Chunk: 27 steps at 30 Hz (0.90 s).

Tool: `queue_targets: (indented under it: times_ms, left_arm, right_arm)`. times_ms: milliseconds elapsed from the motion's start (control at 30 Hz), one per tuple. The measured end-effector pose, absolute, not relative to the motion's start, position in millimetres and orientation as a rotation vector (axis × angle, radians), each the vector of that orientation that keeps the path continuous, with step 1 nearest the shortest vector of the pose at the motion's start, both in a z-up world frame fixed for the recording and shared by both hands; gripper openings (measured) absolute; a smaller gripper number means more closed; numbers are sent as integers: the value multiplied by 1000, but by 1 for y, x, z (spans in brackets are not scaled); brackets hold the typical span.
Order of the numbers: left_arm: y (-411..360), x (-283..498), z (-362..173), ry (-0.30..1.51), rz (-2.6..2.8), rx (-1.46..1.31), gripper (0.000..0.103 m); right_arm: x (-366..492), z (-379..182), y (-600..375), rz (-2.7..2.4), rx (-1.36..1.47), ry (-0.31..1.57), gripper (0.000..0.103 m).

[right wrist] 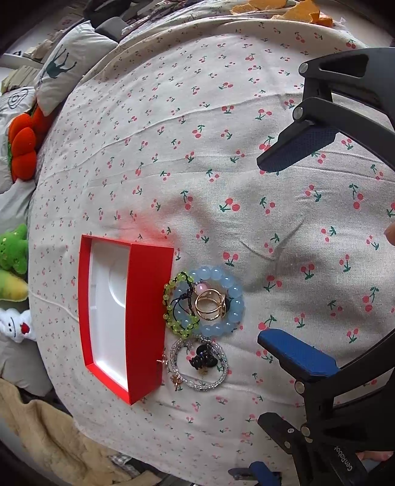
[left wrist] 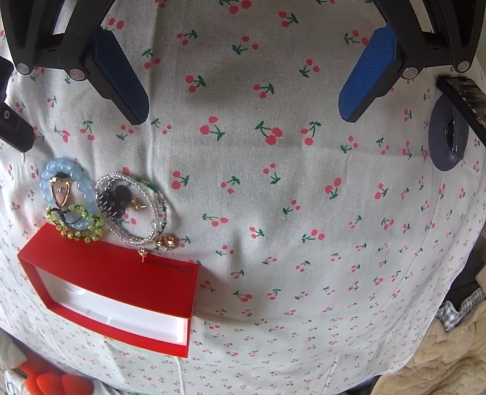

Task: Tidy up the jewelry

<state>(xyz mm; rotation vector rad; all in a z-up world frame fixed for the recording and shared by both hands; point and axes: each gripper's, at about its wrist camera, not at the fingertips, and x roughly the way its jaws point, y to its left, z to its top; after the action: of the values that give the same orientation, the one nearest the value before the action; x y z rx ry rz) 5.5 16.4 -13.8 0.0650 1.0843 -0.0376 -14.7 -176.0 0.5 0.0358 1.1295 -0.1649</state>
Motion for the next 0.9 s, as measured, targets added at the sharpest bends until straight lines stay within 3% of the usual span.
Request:
queue_targets:
  times_ms: [900]
  left_arm:
    - [14, 4, -10, 1081, -39, 64, 103]
  right_arm:
    - [-18, 3, -182, -167, 51, 1137, 103]
